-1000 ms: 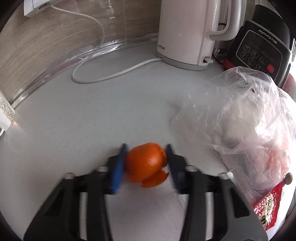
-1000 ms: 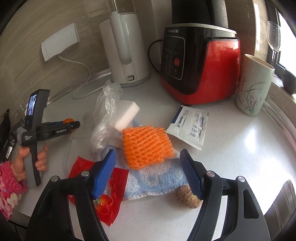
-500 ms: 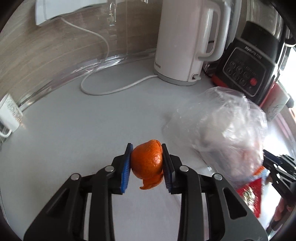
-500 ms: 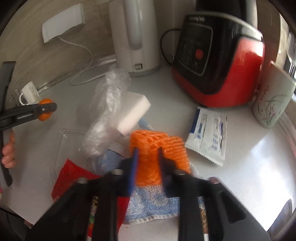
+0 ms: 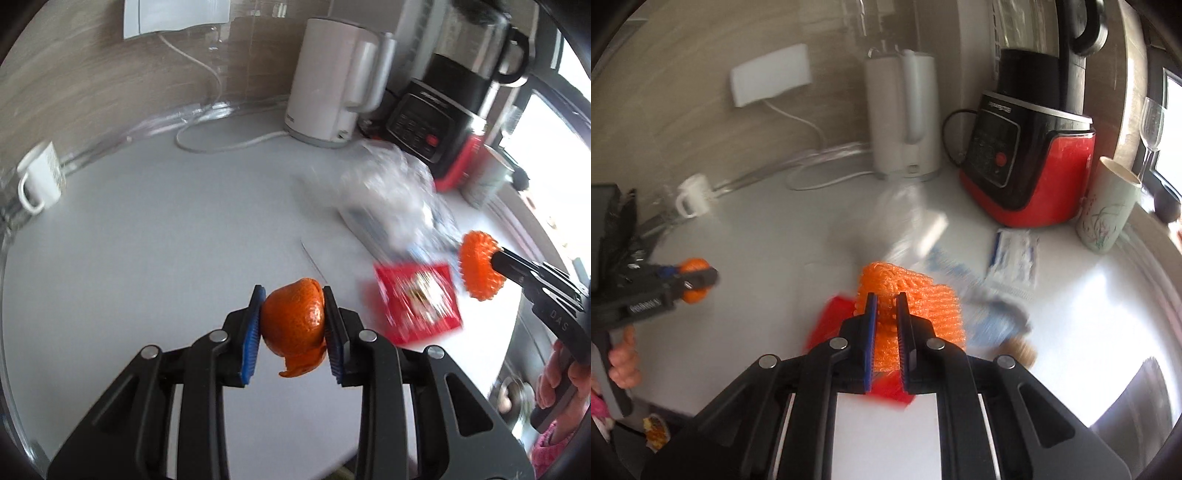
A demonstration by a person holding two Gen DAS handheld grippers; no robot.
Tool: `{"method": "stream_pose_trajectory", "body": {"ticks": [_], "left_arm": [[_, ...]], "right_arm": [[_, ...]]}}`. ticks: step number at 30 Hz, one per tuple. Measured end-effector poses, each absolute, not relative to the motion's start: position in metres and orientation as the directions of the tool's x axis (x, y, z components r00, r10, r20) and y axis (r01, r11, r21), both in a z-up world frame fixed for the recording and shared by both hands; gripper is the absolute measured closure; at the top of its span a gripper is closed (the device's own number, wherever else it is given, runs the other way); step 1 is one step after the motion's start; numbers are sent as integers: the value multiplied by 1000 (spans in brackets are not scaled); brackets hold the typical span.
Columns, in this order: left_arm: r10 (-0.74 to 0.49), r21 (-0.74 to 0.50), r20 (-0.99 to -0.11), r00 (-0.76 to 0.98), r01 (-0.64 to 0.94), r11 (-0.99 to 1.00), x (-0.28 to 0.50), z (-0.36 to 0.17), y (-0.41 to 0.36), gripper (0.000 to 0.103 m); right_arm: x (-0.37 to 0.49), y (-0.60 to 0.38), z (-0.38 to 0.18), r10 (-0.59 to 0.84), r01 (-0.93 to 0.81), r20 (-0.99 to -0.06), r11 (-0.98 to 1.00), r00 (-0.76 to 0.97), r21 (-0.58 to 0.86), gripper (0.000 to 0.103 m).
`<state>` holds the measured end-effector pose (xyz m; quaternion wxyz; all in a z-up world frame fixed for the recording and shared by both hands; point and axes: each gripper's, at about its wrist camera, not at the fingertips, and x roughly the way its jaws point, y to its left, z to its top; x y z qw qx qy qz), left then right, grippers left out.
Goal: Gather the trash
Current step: 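Carry the foam net to the green basket and release it with the right tool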
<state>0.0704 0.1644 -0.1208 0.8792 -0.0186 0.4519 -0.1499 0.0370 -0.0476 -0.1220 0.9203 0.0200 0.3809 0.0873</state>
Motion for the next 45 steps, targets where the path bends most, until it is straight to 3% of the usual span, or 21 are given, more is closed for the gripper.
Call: {"method": "stream_pose_trajectory", "body": {"ticks": [12,25,28,30,35,45], "left_arm": [[-294,-132,-841,453,356,925,-63,-141,194,73],[-311,-144,-898,310,461,875,-146,-215,191,72],[-311,-144,-904,293,476,868,-155,-220,190,65],[-305,-131,-905,298,484,865,-160,-219,189,51],[-300,-105,-893,335,493,864,-166,-207,190,35],[-279,-77,-869,409,444,893,-152,-177,215,26]], "right_arm": [[-89,38,-139,261,-210,-758,964,598,165,91],[-169,75,-163,232,-160,-798,972,557,172,91],[-177,76,-162,224,-144,-797,974,561,172,91],[-181,78,-162,217,-137,-797,976,563,169,91],[-187,81,-163,216,-134,-797,976,564,169,91],[-187,80,-179,251,-135,-805,968,538,212,91]]}}
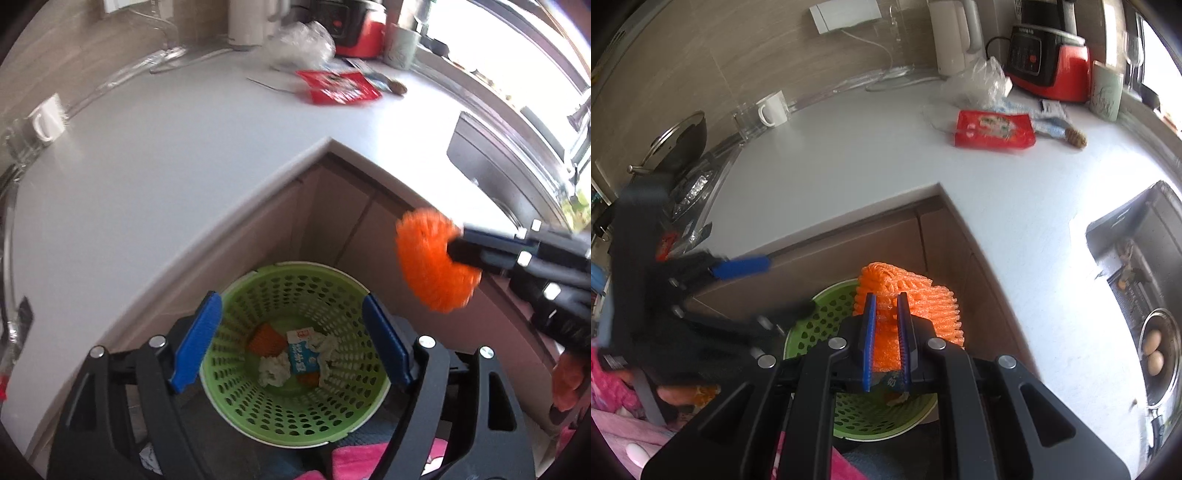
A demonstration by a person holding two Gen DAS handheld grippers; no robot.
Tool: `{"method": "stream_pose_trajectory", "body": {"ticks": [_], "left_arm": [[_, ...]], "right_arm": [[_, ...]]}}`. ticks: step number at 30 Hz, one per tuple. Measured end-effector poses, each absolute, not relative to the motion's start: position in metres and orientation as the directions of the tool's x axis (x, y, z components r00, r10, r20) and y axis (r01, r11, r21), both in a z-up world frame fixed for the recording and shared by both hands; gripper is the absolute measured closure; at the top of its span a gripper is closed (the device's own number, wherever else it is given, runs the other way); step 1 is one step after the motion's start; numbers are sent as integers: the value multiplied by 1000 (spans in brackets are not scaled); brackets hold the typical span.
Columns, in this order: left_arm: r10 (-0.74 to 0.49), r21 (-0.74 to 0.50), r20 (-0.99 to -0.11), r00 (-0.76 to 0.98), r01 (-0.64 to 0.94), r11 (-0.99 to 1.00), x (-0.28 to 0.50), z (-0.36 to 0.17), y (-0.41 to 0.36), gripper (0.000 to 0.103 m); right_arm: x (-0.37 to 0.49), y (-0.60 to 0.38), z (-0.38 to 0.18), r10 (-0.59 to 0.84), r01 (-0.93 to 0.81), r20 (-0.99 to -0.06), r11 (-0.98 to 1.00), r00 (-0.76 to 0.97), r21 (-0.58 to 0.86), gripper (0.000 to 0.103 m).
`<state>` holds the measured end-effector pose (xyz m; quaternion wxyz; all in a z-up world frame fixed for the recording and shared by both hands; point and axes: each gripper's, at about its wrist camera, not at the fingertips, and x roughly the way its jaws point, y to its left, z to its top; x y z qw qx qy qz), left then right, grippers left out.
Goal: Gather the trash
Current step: 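Carry the foam net to the green basket and release it with the right tool, then reach the left tool to the clear plastic bag and grasp it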
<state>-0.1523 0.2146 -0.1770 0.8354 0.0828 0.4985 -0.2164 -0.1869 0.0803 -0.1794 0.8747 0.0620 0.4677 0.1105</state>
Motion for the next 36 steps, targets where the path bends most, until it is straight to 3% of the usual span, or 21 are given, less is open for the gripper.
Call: {"method": "stream_pose_trajectory", "body": {"ticks": [8,11,12,14,15,28,36], "left_arm": [[-184,-24,-850,493,313,949,-124,-155,251,24],[-173,-26,-845,505,285,958,-117,-150,257,24],[-171,-26,-844,509,280,960,-117,-149,257,24],[-173,-30,-838,517,272,962,-114,-146,257,24],[-175,-33,-836,520,270,962,-112,-144,255,24],[-216,-40,-805,552,312,949,-77,-125,203,24],[-245,-48,-777,580,333,942,-26,-104,147,16]], "right_arm": [[-193,102,-209,335,-230,-827,939,451,255,91],[-197,113,-216,355,-269,-837,927,417,260,86],[-198,117,-218,348,-284,-845,927,407,245,81],[-198,123,-221,337,-294,-856,928,392,231,48],[-199,125,-219,321,-295,-855,932,408,209,47],[-155,56,-170,233,-195,-803,970,549,148,43],[-115,1,-147,164,-139,-774,985,612,99,35]]}}
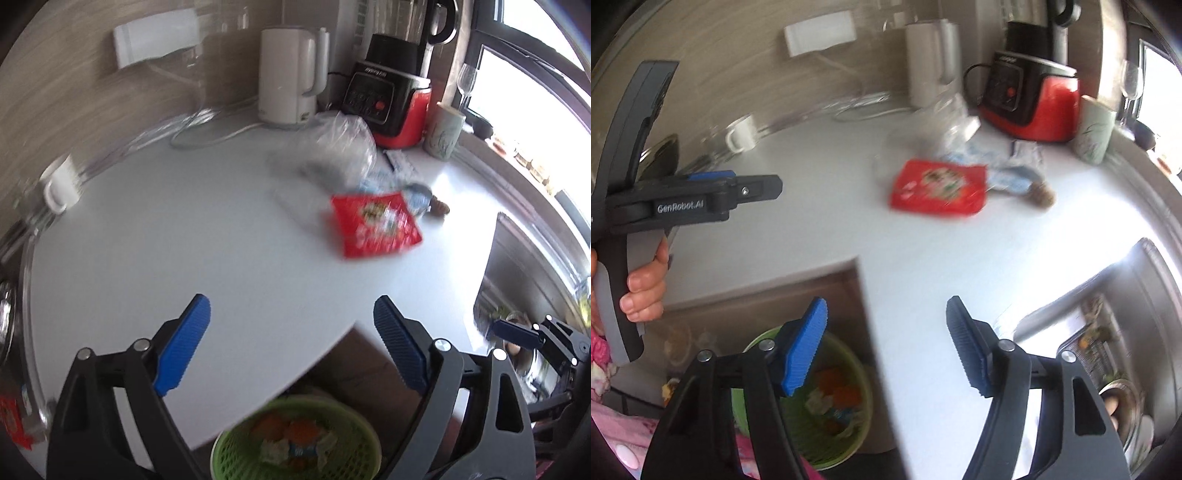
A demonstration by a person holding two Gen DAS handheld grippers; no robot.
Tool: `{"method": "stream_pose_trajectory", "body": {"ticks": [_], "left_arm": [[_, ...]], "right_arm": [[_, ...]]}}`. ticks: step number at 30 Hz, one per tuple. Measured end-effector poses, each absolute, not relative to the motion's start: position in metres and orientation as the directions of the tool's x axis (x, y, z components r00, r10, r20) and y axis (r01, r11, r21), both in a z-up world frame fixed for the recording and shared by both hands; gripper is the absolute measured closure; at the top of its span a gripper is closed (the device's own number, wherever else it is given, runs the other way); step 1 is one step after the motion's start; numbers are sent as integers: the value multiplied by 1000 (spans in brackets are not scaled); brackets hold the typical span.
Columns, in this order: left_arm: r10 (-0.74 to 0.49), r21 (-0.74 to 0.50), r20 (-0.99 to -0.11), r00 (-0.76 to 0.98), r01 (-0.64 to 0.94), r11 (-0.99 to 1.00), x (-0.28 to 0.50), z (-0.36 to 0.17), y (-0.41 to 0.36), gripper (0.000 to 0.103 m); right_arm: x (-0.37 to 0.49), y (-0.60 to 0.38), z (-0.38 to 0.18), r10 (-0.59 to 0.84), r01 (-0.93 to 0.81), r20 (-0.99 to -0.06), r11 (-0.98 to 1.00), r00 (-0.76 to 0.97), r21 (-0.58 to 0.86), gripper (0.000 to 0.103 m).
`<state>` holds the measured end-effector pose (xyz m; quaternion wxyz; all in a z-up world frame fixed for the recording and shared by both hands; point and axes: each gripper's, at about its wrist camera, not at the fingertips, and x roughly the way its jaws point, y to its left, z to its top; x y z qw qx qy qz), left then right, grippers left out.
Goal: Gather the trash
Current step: 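Reach the left tool to the clear plastic bag and grasp it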
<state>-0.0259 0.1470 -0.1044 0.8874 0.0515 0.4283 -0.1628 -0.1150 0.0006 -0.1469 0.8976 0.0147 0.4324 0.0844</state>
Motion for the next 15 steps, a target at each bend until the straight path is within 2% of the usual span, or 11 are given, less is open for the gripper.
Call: {"method": "stream_pose_trajectory", "body": {"ticks": [5,10,15], "left_arm": [[-253,-15,-753,608,368,930,19,-91,96,13],[-279,-55,-756,592,366,929,82,-93,54,13],[-230,-18,-775,589,342,939,141,-113,15,13]], "right_arm": [[-84,-32,-138,142,-121,-760,989,635,84,34],[-55,-66,-130,138,-107,-738,990,661,90,30],[-30,-94,-133,147,-92,-732,989,665,115,29]]}}
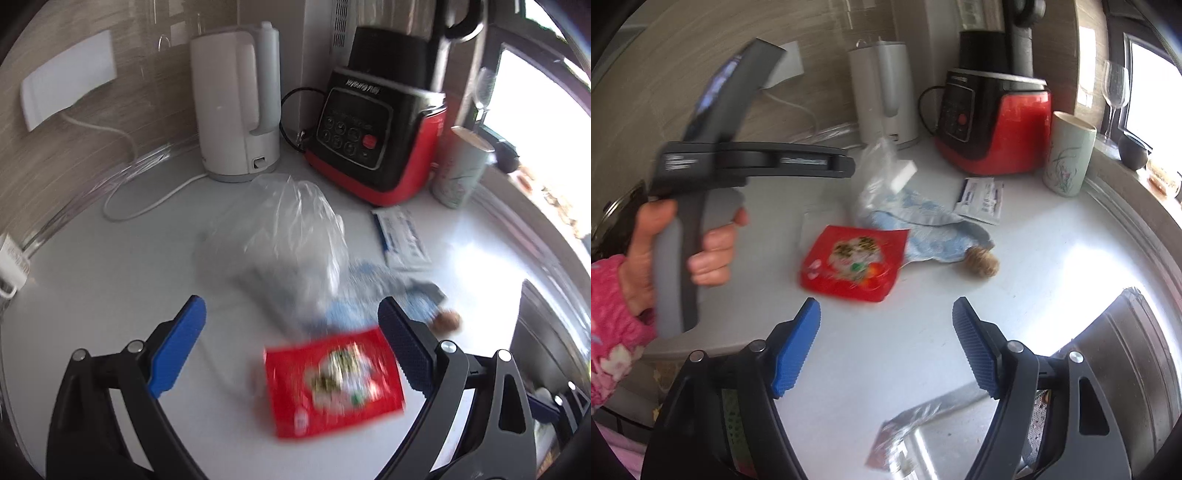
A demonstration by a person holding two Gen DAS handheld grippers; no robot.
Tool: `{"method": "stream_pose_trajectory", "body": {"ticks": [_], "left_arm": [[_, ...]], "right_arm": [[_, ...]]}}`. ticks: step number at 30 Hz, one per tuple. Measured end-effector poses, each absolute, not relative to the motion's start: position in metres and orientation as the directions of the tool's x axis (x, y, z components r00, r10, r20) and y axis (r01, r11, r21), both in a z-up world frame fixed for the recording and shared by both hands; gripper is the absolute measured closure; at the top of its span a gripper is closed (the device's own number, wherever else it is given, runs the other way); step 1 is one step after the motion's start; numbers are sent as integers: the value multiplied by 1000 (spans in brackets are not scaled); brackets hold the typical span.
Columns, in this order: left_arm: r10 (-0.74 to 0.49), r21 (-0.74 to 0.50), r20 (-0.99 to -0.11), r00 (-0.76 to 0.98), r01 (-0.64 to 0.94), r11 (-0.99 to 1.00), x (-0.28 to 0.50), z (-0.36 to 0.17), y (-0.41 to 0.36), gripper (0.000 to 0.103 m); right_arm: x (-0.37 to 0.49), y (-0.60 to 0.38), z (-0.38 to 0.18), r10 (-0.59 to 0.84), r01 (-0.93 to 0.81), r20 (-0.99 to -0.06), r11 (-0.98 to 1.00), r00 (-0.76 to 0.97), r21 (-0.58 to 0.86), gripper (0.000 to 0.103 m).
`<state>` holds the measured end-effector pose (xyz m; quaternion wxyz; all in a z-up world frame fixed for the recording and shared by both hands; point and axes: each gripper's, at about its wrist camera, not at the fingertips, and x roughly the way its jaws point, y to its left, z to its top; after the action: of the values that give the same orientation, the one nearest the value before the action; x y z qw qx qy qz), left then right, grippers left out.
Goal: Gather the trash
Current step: 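Reach the left tool to the clear plastic bag and grasp it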
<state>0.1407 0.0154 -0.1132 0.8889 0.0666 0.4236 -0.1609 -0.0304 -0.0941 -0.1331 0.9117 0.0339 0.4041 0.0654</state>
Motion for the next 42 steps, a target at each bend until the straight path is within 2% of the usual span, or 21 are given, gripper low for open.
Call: {"method": "stream_pose_trajectory", "body": {"ticks": [9,10,12,13,19,20,29,35,39,42], "left_arm": [[-163,15,-830,533,315,949,196,-157,-11,14],[-155,22,-833,531,312,950,199,-160,-12,18],[-156,18,-846,510,319,947,204,-165,-16,43],[-164,6,-852,498,322,947,206,-166,-15,47],[-208,-35,-852,481,344,938,213,-163,-11,89],[-214,-37,-850,482,350,936,213,-161,-11,92],[-238,-38,-792,562,344,938,197,-114,16,94],[-212,-32,-759,615,291,956,175,-85,51,94],[-182,-10,-748,638,264,964,156,-75,69,94],[-182,-37,-745,642,231,972,141,-70,86,94]], "right_arm": [[6,-130,-152,178,-80,-745,983,643,165,29],[10,-132,-154,180,-81,-746,983,641,167,29],[18,-136,-156,185,-83,-745,982,641,172,29],[21,-137,-156,188,-85,-744,981,641,175,29],[37,-141,-157,219,-107,-733,975,645,197,29],[41,-141,-157,224,-114,-730,974,645,198,29],[100,-127,-151,252,-166,-713,968,654,189,29],[157,-109,-162,256,-173,-711,967,654,190,29],[189,-107,-174,263,-144,-727,964,635,223,32],[207,-110,-186,285,-113,-740,955,609,275,32]]}}
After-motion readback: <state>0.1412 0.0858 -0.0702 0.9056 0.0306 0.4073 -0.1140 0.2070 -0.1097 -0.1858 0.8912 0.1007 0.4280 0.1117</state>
